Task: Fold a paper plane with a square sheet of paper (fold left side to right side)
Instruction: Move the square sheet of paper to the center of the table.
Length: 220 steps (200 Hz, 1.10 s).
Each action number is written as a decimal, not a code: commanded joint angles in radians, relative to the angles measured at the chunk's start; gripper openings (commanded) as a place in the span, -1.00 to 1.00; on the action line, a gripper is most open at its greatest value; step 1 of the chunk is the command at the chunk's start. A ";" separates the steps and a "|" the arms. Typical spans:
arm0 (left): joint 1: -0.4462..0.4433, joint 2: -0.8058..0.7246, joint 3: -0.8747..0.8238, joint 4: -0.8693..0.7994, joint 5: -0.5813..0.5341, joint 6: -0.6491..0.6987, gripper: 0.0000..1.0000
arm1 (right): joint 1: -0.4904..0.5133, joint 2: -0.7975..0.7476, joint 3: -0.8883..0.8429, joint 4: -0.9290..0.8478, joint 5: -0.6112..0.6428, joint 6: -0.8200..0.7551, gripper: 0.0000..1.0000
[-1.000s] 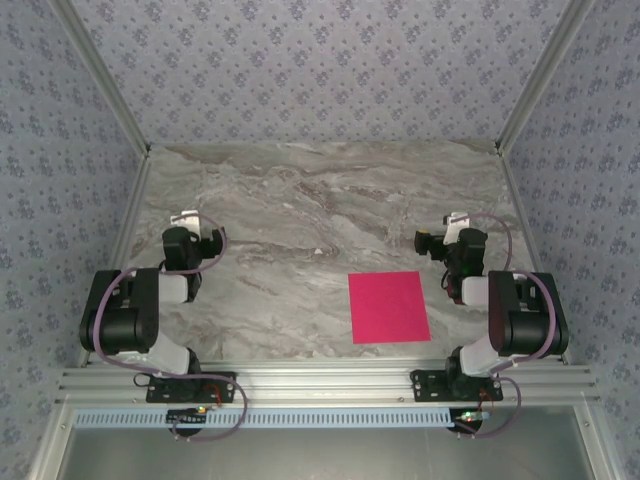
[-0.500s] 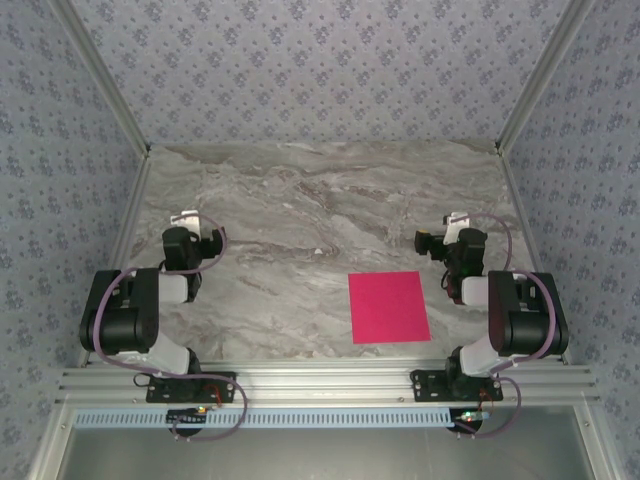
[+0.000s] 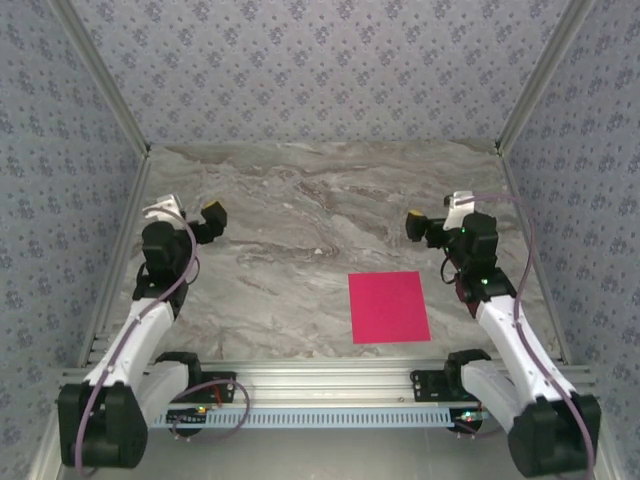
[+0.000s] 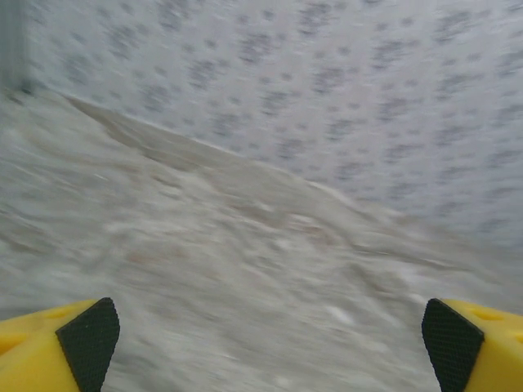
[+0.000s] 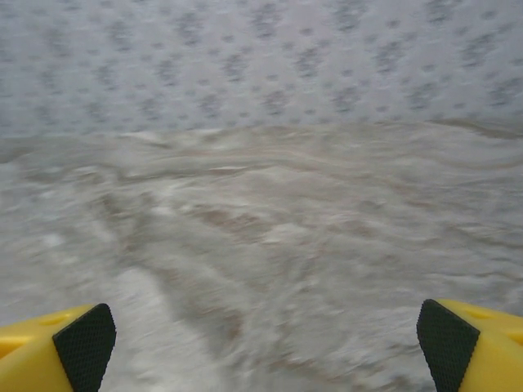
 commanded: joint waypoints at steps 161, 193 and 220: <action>-0.597 0.302 0.168 -0.238 0.139 -0.394 0.96 | 0.550 0.349 0.026 -0.680 0.163 0.459 1.00; -0.604 0.311 0.188 -0.249 0.132 -0.384 0.97 | 0.549 0.403 0.032 -0.637 0.157 0.457 1.00; -0.603 0.311 0.187 -0.249 0.122 -0.383 0.97 | 0.549 0.449 0.039 -0.621 0.165 0.454 1.00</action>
